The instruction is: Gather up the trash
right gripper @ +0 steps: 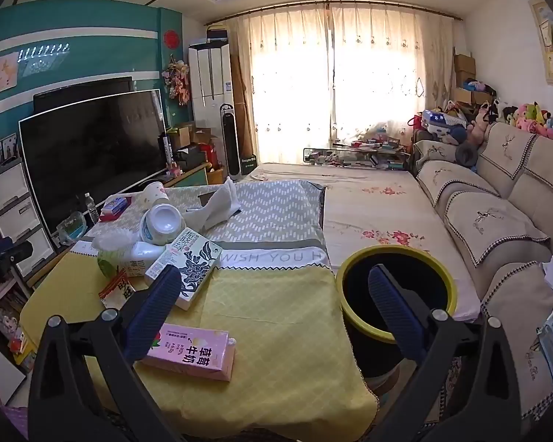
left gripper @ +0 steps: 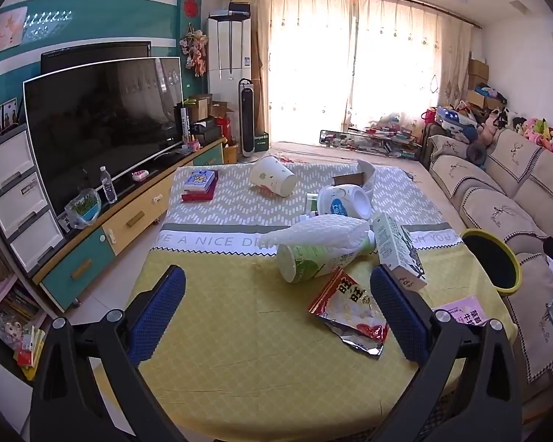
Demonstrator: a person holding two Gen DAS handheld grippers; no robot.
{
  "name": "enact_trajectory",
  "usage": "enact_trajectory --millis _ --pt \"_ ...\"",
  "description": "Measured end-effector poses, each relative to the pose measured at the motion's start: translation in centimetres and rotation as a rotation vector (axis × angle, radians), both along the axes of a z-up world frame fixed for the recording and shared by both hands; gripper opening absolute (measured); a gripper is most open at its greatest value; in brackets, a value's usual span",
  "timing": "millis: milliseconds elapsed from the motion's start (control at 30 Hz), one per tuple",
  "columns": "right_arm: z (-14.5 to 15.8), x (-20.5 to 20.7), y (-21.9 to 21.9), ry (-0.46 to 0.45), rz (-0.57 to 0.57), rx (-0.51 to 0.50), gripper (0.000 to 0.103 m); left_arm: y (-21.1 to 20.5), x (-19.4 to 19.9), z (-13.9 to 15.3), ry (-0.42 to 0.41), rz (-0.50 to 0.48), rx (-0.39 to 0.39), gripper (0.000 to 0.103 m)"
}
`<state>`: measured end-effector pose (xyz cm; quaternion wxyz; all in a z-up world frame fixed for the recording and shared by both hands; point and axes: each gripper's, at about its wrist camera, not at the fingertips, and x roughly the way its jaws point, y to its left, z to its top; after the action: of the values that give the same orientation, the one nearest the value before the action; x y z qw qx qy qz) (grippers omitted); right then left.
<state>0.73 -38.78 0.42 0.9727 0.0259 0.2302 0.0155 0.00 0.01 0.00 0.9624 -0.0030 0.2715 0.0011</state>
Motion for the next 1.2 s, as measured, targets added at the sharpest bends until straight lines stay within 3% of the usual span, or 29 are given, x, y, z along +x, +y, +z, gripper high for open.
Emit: enact_trajectory --millis 1200 --pt "-0.98 0.67 0.02 0.022 -0.011 0.012 0.097 0.28 0.08 0.26 0.022 -0.001 -0.010 0.099"
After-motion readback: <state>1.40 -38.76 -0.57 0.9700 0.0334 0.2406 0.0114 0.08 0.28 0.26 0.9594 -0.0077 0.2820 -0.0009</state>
